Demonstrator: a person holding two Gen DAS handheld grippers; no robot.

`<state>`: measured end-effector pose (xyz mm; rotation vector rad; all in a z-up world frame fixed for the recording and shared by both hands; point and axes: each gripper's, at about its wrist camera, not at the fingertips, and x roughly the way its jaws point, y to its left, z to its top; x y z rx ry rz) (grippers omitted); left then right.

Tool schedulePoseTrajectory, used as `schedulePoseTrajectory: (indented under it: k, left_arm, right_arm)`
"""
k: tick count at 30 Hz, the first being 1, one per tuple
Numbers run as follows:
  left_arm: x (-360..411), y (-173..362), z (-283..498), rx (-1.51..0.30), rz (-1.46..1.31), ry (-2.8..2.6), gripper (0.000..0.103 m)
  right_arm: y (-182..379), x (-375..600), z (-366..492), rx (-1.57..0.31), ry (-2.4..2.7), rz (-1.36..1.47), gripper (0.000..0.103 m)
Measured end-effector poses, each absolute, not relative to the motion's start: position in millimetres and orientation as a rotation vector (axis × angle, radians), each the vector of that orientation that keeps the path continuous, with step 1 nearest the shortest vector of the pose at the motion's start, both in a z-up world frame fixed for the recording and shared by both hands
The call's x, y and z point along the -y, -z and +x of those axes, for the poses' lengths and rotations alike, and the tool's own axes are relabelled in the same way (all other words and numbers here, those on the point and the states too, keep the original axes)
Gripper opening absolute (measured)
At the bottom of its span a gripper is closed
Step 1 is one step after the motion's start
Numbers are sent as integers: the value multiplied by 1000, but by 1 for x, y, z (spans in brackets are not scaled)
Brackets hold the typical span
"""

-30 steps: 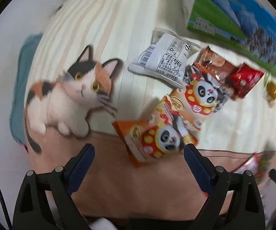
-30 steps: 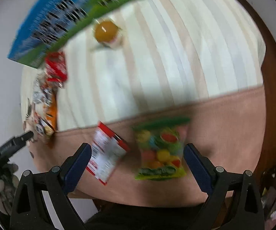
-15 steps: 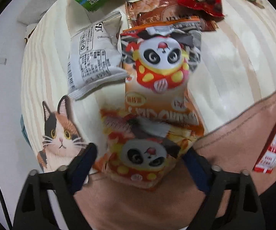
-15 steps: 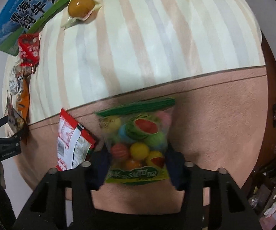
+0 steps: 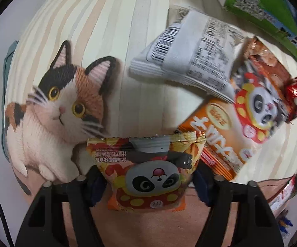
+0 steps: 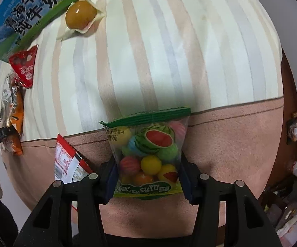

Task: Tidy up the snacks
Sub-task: 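Grasp the panda-print packet with the left tool while the right tool grasps the watermelon candy bag, then carry both packets into the box and open both tools to release them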

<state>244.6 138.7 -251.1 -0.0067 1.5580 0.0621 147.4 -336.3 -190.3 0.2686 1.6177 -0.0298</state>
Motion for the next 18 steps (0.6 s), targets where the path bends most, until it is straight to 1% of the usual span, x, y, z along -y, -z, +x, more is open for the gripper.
schedulePoseTrajectory:
  k: [3,8,12,16,18]
  left_arm:
    - [-127,254,212,-1582,-66,-63,59]
    - [-99,265,165,-1631,-103,-51,59]
    - [-82,274,161,-1632,-75,-74,60]
    - [-81,279,163,-1633,-86,-79,60]
    - [-75,275,164,-1616,-75,-83,57]
  right_arm:
    - [184,330,150,-1611,-7,247,53]
    - [188,315,134,-1653,-56,232,52]
    - [195,316,136,-1661,-42,247,53]
    - [198,315,143,-1665,-40,235,55]
    - [200,311,141,-1654,-40,233,54]
